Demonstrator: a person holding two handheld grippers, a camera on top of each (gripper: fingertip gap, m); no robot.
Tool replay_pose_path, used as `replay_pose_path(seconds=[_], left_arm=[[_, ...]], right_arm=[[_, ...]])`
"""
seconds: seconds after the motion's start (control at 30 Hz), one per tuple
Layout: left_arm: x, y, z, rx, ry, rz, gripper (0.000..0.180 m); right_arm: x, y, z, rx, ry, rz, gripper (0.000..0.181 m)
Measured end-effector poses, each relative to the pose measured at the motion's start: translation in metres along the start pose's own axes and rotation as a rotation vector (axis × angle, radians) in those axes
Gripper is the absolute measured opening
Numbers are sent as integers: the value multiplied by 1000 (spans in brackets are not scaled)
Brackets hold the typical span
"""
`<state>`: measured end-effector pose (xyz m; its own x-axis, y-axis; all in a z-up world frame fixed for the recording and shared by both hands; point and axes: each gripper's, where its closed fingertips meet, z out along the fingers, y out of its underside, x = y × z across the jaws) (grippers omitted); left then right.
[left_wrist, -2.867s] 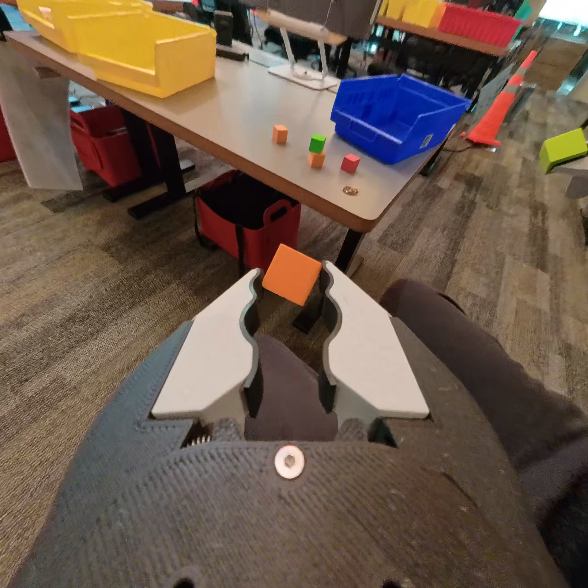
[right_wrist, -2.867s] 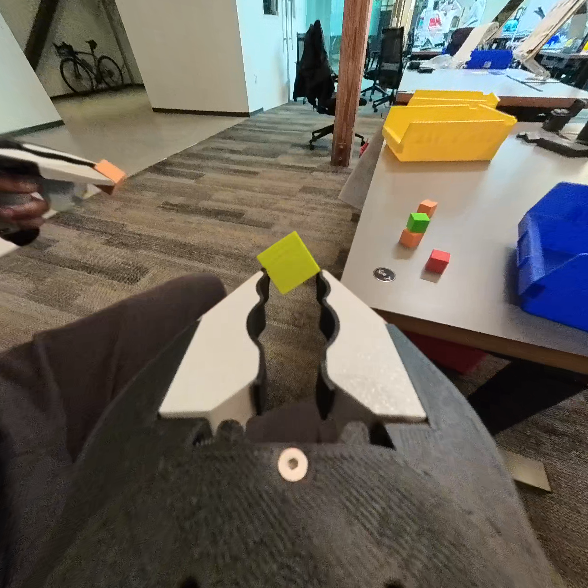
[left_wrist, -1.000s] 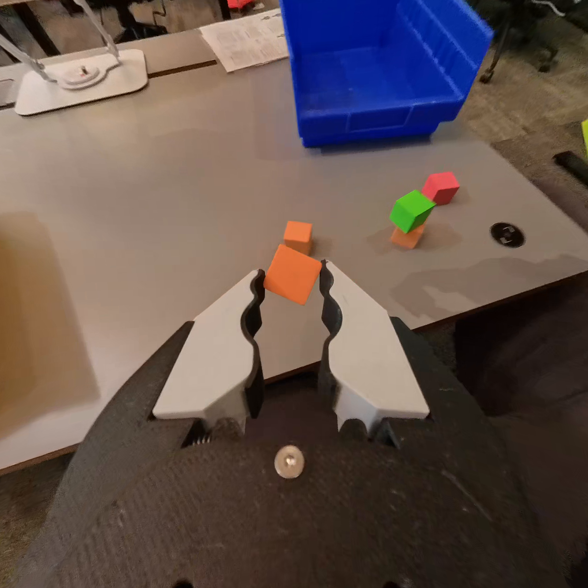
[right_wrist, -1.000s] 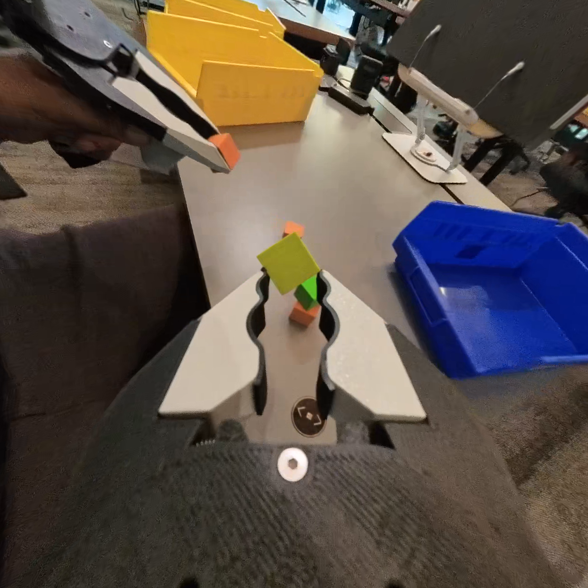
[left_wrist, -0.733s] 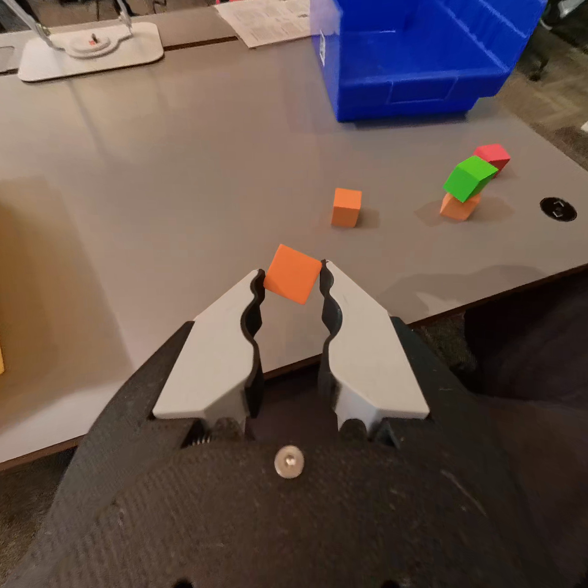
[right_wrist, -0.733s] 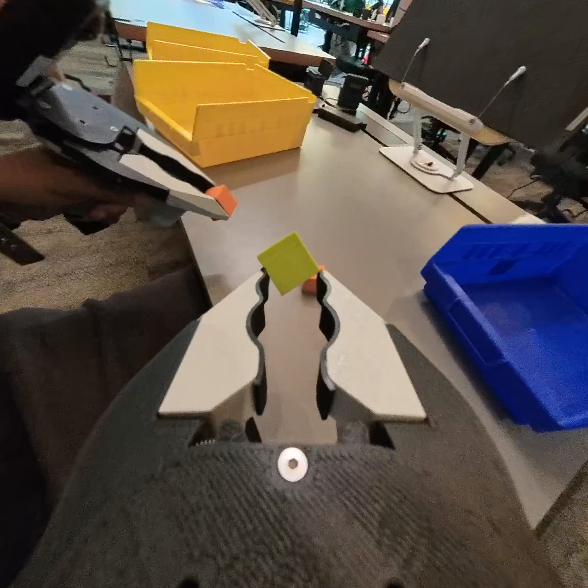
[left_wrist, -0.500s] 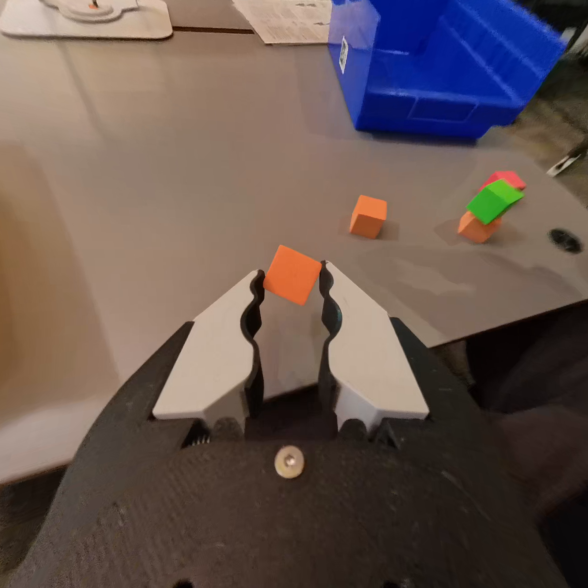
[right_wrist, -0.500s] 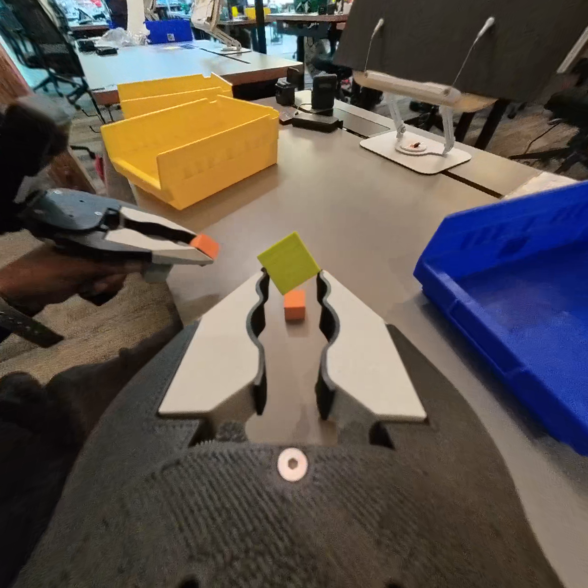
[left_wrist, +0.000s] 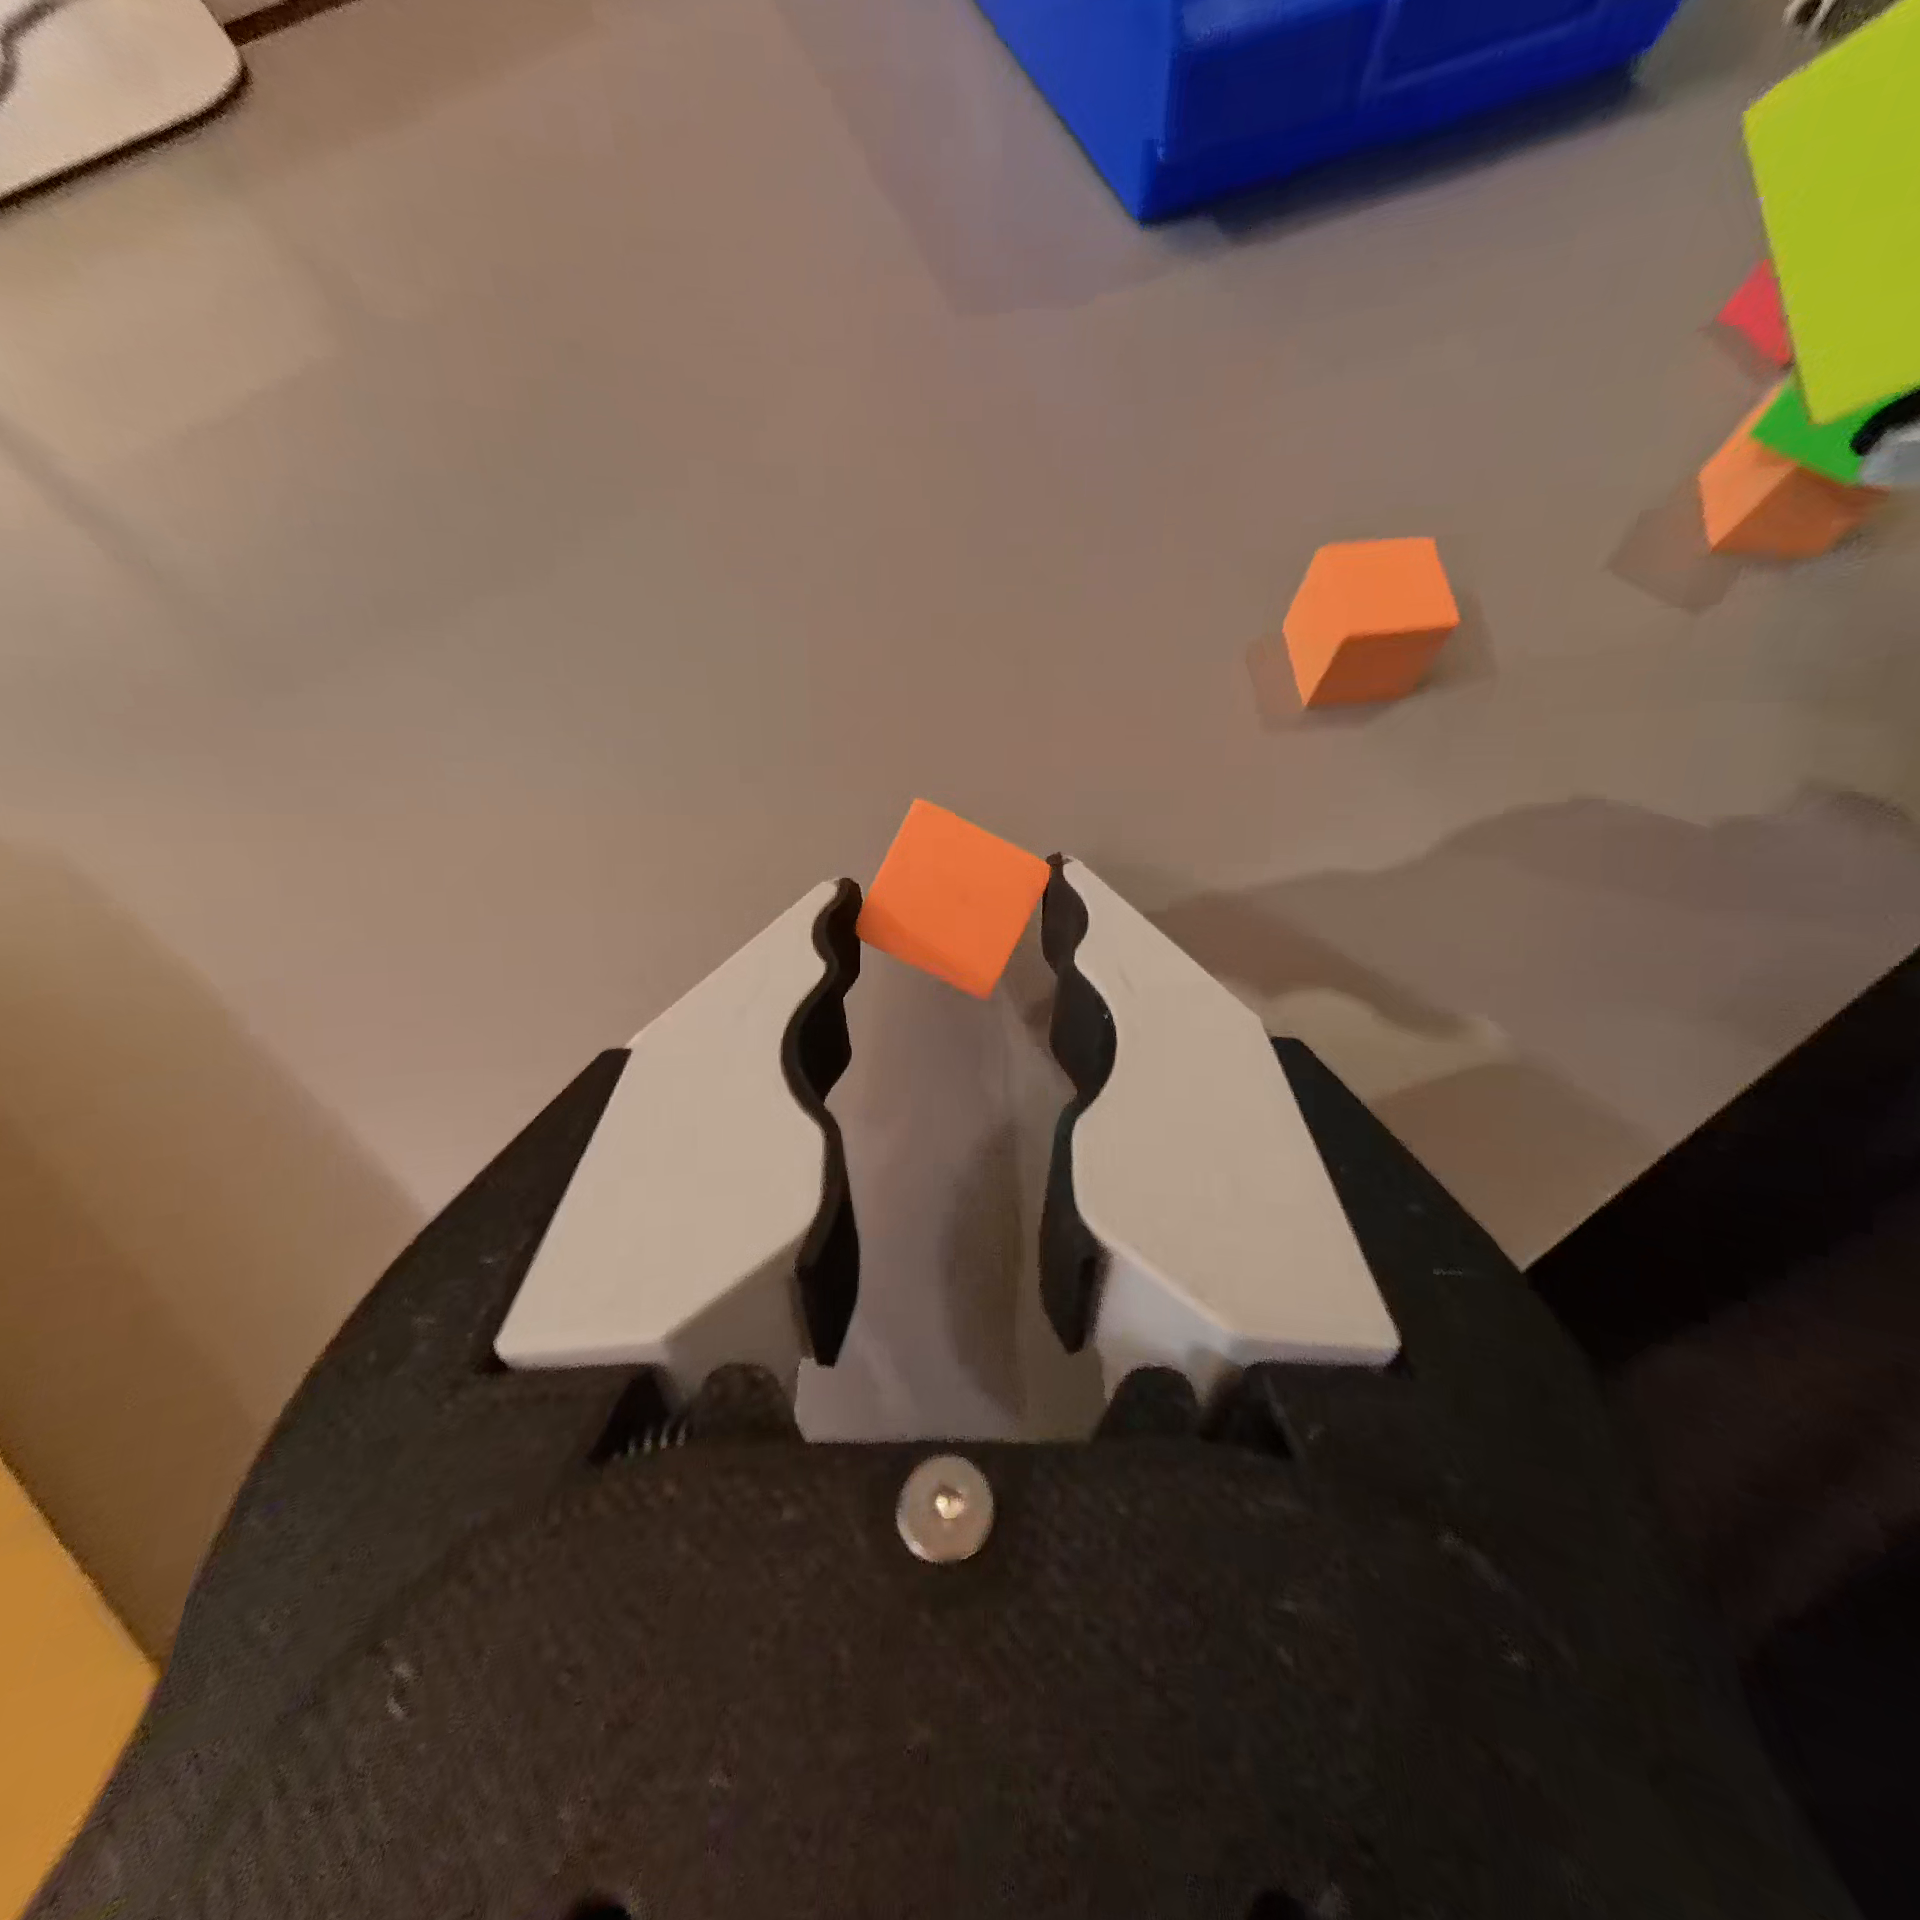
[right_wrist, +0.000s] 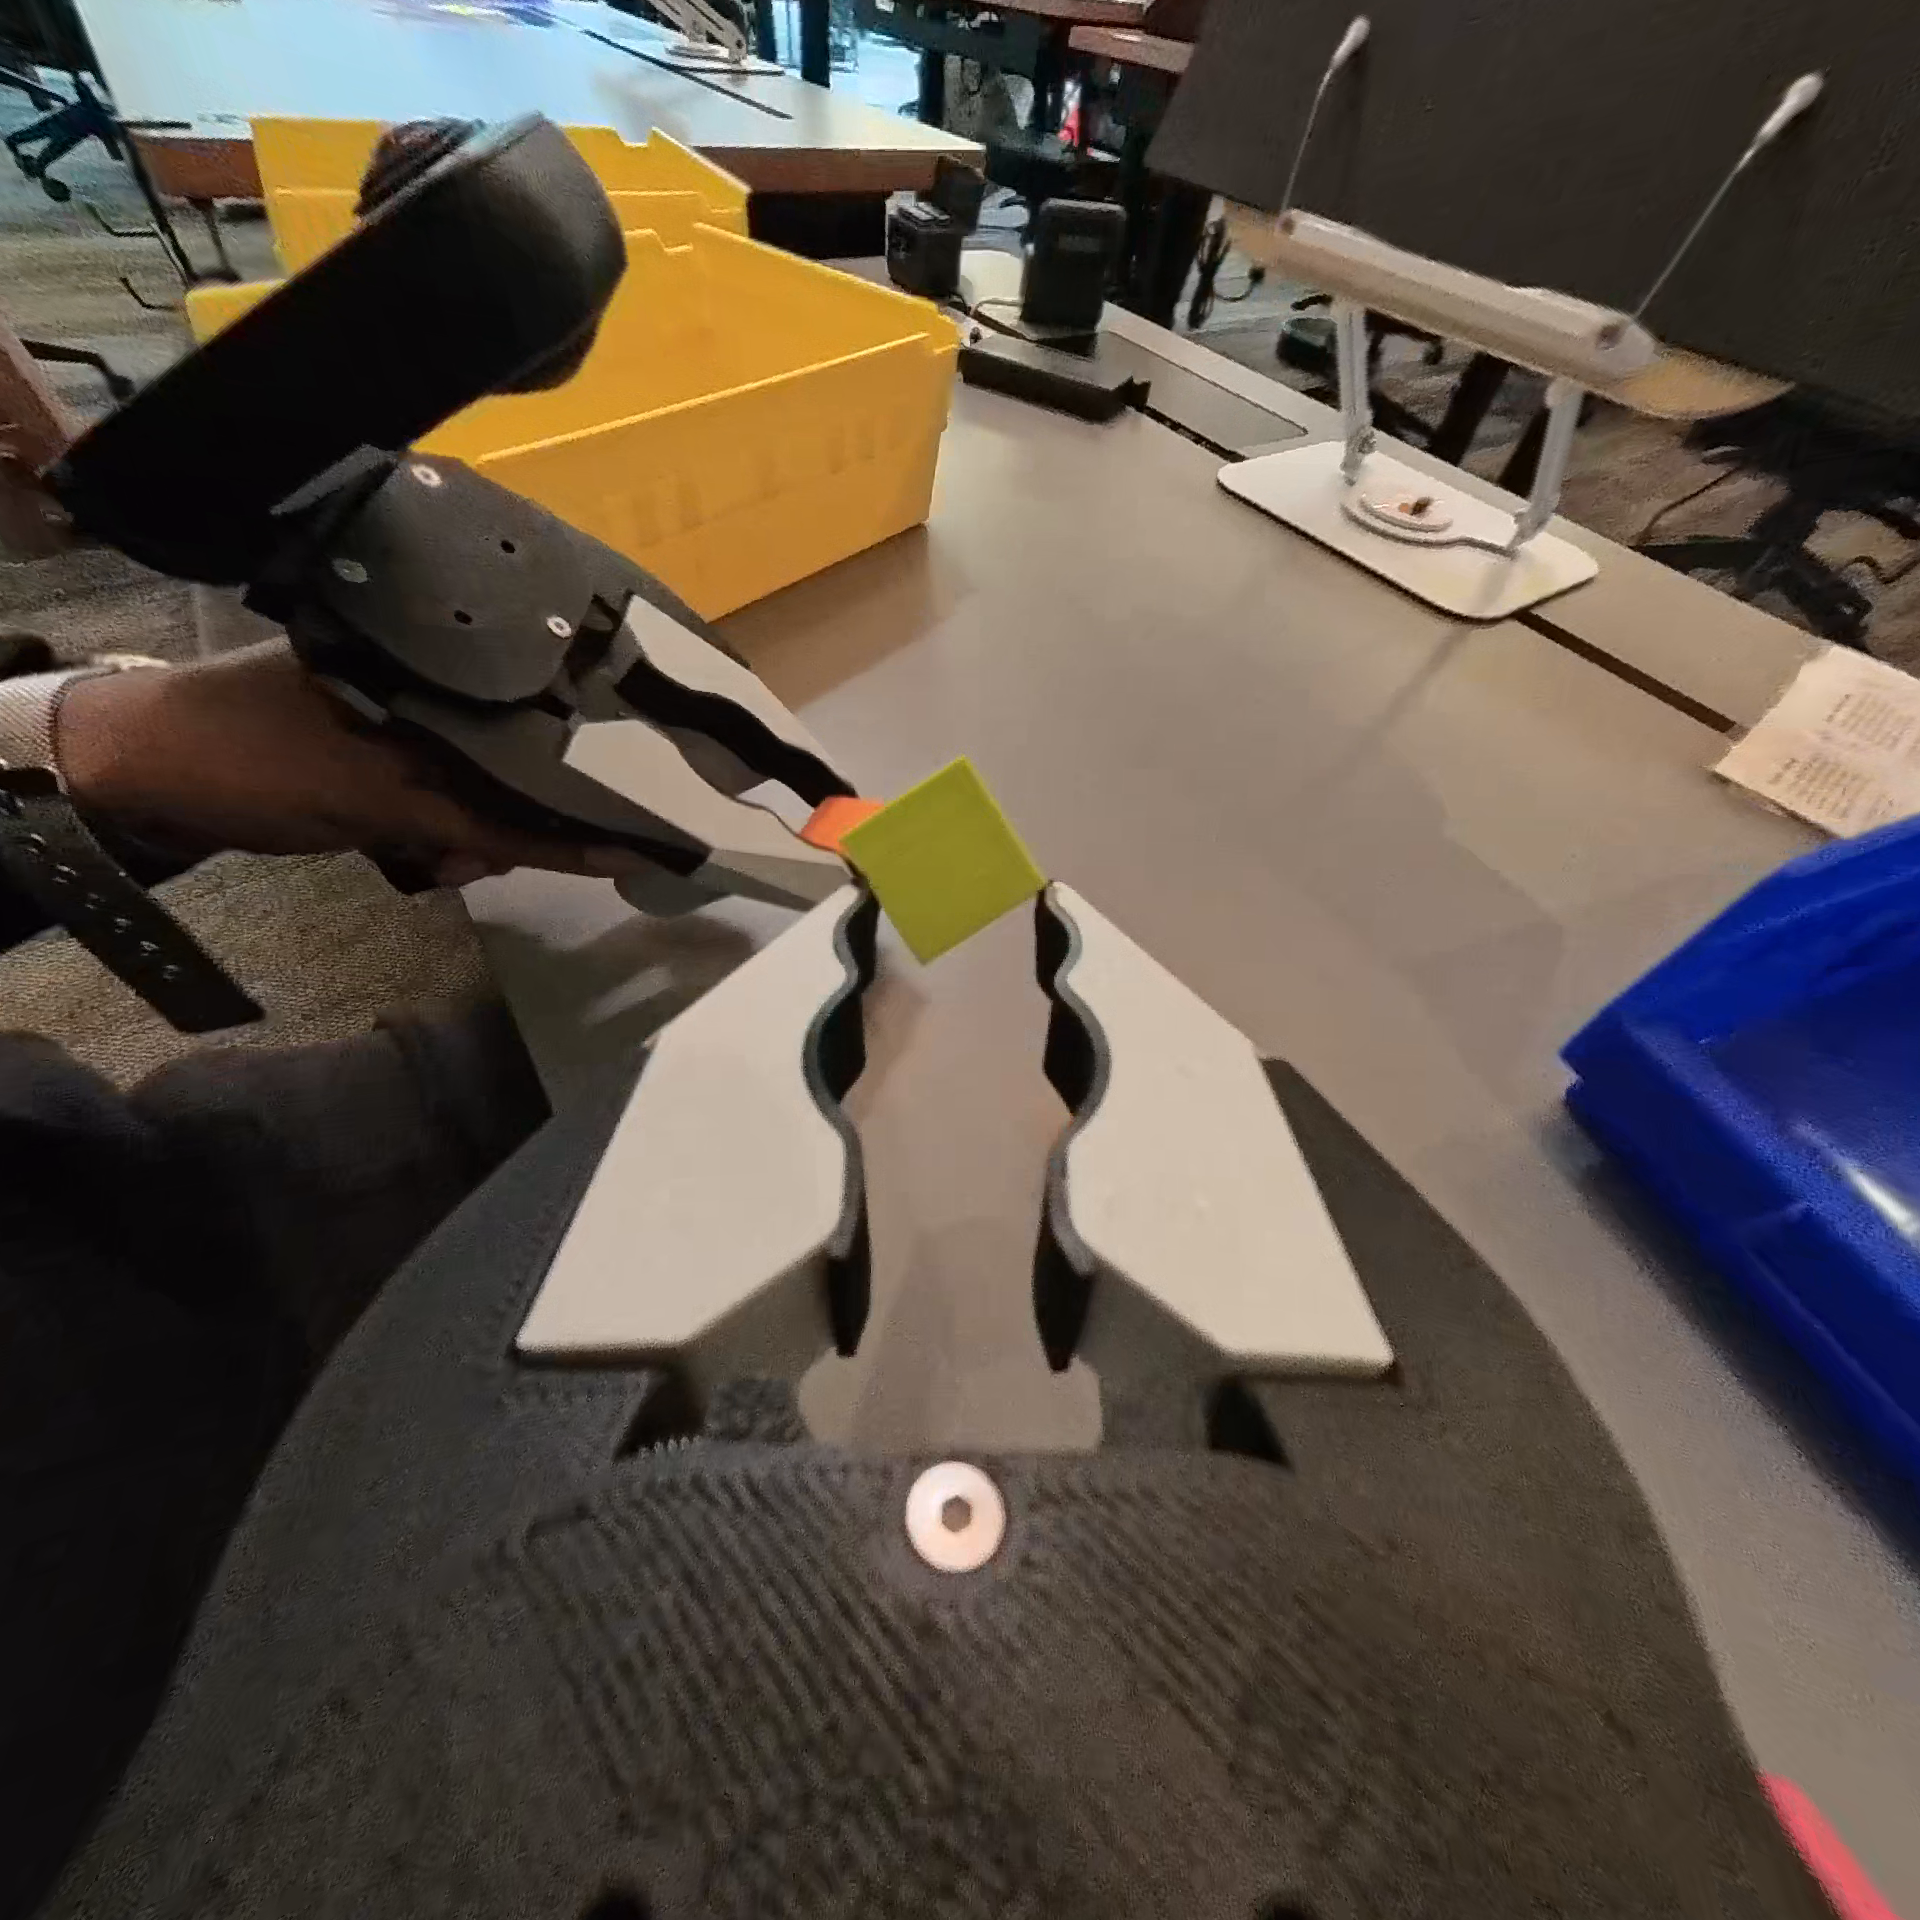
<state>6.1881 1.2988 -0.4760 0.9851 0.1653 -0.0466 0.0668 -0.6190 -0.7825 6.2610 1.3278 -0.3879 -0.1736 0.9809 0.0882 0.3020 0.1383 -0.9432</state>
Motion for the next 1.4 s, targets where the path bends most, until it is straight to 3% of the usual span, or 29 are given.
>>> replay_pose_path(seconds=[0.3,0.37,0.43,0.7,0.9,1.07,1.3,1.4], left_arm=[[6,5,8,34,66,129,34],[8,8,9,27,93,132,53],[7,10,6,32,106,114,60],[8,15,-16,137,137,-18,55],[6,19,-10,88,163,-70,57],[6,26,-5,50,265,-219,56],[5,25,-7,83,218,-166,56],[7,24,-9,107,198,-129,56]], right_arm=[[-34,26,2,-93,114,96,29],[-44,28,-4,-74,118,148,29],[-51,31,-10,-63,125,185,29],[-48,52,5,-153,69,186,29],[-26,44,58,-249,-61,115,30],[-22,45,91,-339,-156,42,30],[-24,45,84,-356,-121,44,56],[-11,50,53,-306,-21,103,55]])
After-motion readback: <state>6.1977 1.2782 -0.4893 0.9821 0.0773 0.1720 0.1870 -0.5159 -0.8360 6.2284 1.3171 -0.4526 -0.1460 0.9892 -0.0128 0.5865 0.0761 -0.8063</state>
